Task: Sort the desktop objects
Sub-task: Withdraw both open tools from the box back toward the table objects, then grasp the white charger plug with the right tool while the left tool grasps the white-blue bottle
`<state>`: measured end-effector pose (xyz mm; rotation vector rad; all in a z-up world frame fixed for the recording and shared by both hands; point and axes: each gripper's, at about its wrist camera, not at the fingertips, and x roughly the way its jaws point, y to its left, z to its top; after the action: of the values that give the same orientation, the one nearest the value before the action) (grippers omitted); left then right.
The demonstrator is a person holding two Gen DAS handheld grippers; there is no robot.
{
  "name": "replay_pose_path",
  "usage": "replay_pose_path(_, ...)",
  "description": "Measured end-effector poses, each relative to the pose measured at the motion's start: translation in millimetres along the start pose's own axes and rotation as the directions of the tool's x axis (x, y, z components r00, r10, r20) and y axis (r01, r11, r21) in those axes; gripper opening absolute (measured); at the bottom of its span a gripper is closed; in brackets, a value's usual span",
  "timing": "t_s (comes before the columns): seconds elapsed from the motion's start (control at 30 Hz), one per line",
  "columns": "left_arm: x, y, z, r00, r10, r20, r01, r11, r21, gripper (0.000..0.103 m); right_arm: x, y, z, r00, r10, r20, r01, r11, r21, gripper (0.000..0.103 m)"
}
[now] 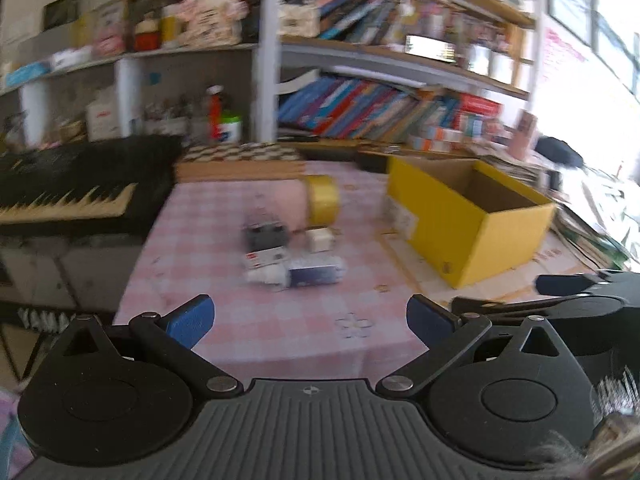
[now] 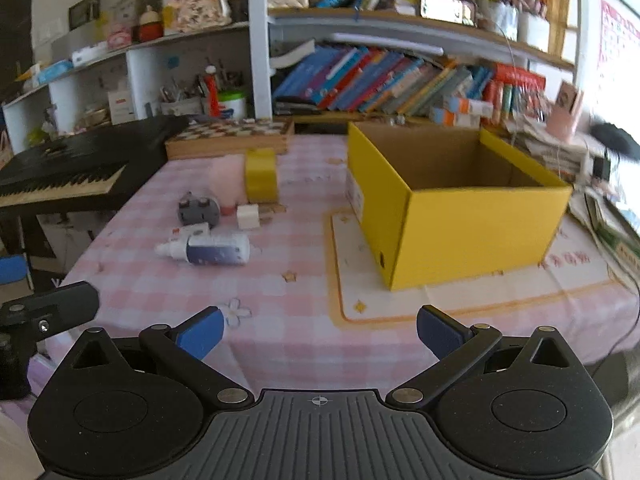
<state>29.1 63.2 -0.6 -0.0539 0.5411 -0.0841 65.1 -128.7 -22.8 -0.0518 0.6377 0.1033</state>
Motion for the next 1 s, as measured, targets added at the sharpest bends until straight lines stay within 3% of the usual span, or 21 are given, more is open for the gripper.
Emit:
replay_pose_path(0.2,6.7,22.7,0.5,0.999,0.037,-0.029,-0.04,0.995,-0.091,0.103,1.1,14.2,5.8,1.0,0.027,0.012,-0.026,0.999,-0.037,0.103)
replay_pose_path(0.33,11.1,24.3,-4.2,0.999,0.019,-0.041,-0.024,0.992,-0.121,0.103,2.1,18.8,1.9,0.999,0.045,-0.01,-0.046,0.997,-0.068,0.103)
replay_pose_path(0.67,31.0,25.5,-7.8,0.998,0.017,-0.068,-0.028,0.987,-0.156,0.103,23.1,17.6,7.0,0.996,0.071,-0.05,-0.075,0.994,-0.078,0.103)
replay_pose_path(1.0,67.6,31.4,8.0,0.992,0.055,-0.113,-0.074,0.983,-0.17,0.103,62.2,22.8,28.5,0.985,0.147,-0.091,-0.157,0.98,-0.124,0.103)
